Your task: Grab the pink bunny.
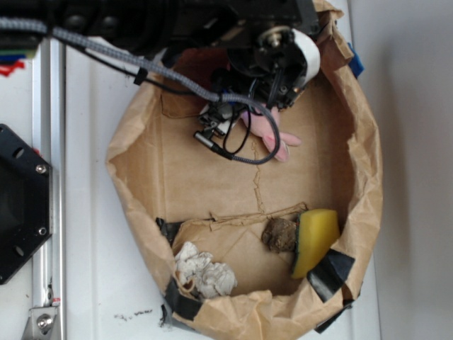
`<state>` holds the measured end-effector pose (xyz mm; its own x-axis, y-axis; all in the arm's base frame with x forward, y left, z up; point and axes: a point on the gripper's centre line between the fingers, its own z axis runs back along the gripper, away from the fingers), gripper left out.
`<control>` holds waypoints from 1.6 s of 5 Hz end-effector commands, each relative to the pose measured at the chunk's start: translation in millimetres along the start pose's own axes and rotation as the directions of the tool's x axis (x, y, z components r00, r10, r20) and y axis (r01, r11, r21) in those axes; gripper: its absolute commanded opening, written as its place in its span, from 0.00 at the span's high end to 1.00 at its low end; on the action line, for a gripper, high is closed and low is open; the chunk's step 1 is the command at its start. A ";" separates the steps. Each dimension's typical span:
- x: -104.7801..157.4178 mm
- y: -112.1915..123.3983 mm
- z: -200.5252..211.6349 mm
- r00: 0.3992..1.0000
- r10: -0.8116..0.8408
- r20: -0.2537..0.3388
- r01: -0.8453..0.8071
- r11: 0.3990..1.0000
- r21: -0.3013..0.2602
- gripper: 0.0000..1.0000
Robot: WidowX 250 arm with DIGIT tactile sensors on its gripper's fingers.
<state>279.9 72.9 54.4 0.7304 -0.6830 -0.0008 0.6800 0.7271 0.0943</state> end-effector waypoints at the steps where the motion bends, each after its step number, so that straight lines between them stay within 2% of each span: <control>1: 11.1 -2.4 -6.9 0.999 -0.049 -0.023 0.049 0.999 0.016 0.00; 2: 10.0 -0.1 -12.8 0.999 -0.025 -0.029 0.025 1.000 -0.002 0.29; 3: 8.3 1.9 -12.8 1.000 -0.005 -0.018 0.005 1.000 -0.010 1.00; 5: 3.9 4.6 -6.6 1.000 0.019 0.001 -0.019 1.000 -0.003 1.00; 6: 4.7 2.8 21.3 0.994 0.105 0.031 -0.105 0.994 0.000 1.00; 7: 21.6 -2.3 61.5 0.986 0.152 0.074 -0.150 0.988 -0.033 1.00; 8: 38.9 -10.7 99.9 0.947 0.303 0.107 -0.311 0.948 0.061 1.00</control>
<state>290.5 31.7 129.3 0.9104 -0.4084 0.0660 0.4022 0.9111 0.0907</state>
